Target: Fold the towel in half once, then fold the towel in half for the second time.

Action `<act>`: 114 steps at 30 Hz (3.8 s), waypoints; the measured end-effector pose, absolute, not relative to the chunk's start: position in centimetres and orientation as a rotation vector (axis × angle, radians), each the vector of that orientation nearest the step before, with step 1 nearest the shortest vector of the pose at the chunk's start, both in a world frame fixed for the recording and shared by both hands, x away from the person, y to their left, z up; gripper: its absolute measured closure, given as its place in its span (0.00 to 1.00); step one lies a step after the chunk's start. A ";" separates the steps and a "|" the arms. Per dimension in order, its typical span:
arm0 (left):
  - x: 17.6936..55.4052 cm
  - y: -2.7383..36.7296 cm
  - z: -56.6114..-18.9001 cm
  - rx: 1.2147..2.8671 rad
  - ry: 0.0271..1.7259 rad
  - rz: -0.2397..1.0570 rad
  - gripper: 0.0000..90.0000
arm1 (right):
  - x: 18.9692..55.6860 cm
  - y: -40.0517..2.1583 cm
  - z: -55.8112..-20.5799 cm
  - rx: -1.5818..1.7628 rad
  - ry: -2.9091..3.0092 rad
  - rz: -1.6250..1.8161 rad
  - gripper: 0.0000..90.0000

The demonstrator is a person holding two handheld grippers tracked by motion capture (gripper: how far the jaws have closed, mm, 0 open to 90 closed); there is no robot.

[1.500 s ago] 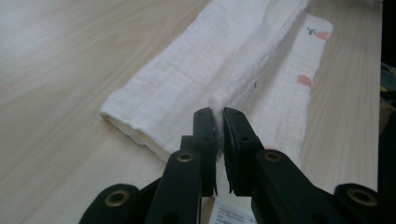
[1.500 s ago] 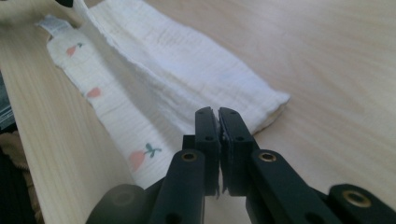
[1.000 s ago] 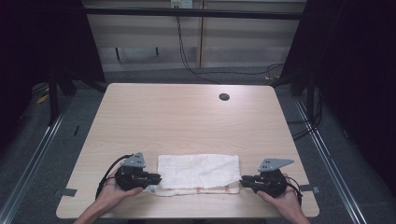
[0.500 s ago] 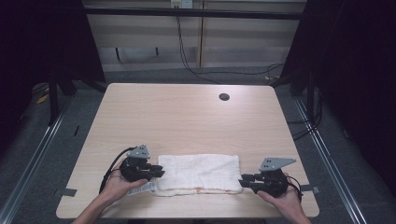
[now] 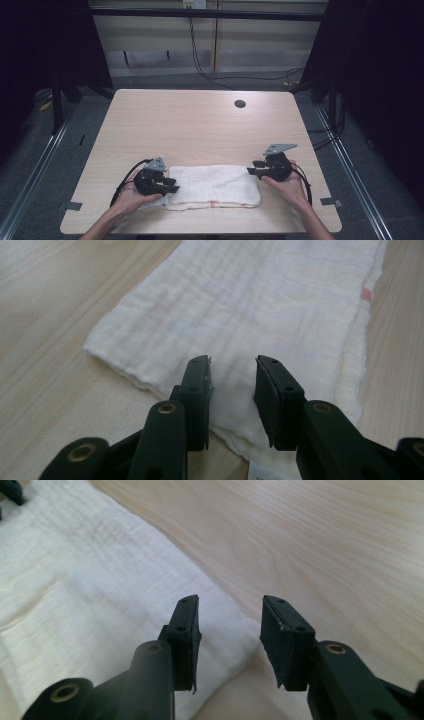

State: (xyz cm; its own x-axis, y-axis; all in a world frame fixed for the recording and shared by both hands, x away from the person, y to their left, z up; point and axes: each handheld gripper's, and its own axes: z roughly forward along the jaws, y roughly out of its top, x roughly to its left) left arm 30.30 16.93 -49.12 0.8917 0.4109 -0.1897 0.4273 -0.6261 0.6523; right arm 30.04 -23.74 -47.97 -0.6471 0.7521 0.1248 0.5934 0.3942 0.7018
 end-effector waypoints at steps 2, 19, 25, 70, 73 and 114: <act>30.2 16.9 -49.2 2.323 0.586 -0.020 0.75 | 30.4 -23.6 -48.5 1.211 2.438 1.084 0.65; 31.5 15.5 -49.3 2.314 0.577 -0.054 0.78 | 30.5 -24.7 -49.0 1.247 2.409 1.036 0.97; 31.5 14.1 -49.3 2.317 0.555 -0.077 0.78 | 30.4 -26.1 -48.8 1.278 2.370 1.050 0.97; 37.1 17.0 -43.7 2.155 0.734 0.116 0.45 | 26.9 -15.8 -44.7 0.976 2.583 1.338 0.54; 37.9 16.7 -44.0 2.167 0.743 0.116 0.45 | 27.0 -14.6 -44.5 0.936 2.616 1.343 0.56; 37.0 15.8 -47.8 2.255 0.749 0.052 0.46 | 26.6 -2.5 -49.4 0.668 2.852 1.214 0.56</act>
State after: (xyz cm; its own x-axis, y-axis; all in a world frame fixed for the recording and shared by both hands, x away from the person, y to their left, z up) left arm 37.00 15.83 -47.78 0.8282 0.5299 -0.1824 0.4994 -0.5502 0.6693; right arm 26.61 -2.54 -49.37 -0.9109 0.3674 0.1877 0.3899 0.6181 0.6826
